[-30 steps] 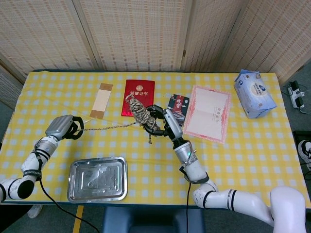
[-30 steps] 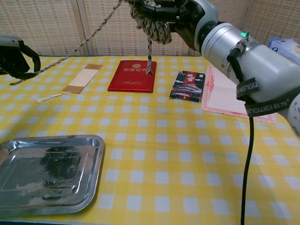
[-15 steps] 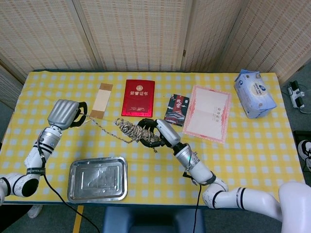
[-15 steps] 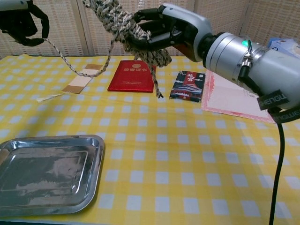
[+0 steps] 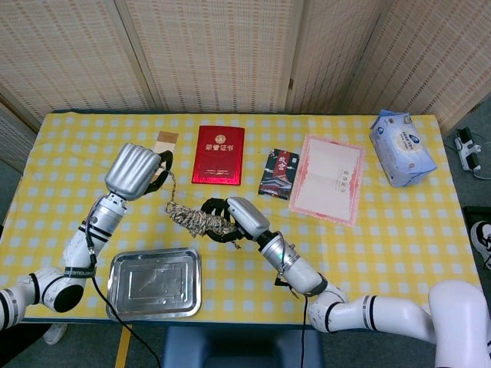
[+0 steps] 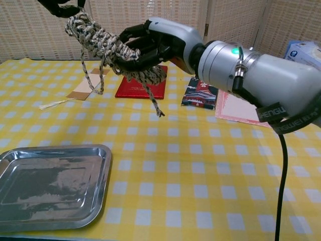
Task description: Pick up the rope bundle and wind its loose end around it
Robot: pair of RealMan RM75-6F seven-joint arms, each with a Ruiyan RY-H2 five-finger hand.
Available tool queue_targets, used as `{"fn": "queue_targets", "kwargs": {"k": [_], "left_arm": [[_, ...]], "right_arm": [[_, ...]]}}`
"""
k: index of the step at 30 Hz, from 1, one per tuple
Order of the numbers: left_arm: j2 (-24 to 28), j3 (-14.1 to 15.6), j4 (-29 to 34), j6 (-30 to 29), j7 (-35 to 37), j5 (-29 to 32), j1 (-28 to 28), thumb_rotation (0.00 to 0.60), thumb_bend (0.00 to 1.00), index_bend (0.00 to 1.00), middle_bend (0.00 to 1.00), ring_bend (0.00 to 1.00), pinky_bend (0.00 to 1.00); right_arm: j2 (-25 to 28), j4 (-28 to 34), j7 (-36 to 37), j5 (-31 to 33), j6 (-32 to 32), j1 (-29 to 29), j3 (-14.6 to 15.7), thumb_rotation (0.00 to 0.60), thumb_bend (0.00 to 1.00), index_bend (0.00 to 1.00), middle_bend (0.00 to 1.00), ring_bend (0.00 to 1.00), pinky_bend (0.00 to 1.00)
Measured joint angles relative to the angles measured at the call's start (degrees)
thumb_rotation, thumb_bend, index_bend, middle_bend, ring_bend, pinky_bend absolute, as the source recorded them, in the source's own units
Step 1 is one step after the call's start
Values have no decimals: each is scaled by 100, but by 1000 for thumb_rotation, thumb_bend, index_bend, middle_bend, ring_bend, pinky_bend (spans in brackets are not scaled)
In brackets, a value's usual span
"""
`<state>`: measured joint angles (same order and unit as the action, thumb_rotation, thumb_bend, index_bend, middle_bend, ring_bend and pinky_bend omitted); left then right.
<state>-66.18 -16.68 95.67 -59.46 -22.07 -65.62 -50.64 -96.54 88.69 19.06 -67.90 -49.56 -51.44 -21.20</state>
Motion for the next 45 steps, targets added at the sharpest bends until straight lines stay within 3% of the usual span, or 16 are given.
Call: {"fn": "queue_targets", "kwargs": {"k": [16,26,34,45], "left_arm": [[-145,-192,720,-261,37,-291,-183,600,495,632,937,868,819],[-141,-44,999,-338,465,-571,-7,600,495,632,937,868,819],[-41,157,1104,-400,794,-731,245,600,495,634,937,868,819],[39,342,961,-175,1434,-591,497,600,495,636,937,867,819]], "right_arm": [[-493,-115,-1052,1643,90,-437,-339,600,611,813,658,757,666],[-1052,-446,-1092,2429,-303,-606,-834,600,612,813,665,766,671],[-1631,-831,-917,2506,-907,-701,-1242,600,611,816,668,768,675],[-2021,-1082,125,1842,-1254,-604,-1590,600,611,821,675,772,681]]}}
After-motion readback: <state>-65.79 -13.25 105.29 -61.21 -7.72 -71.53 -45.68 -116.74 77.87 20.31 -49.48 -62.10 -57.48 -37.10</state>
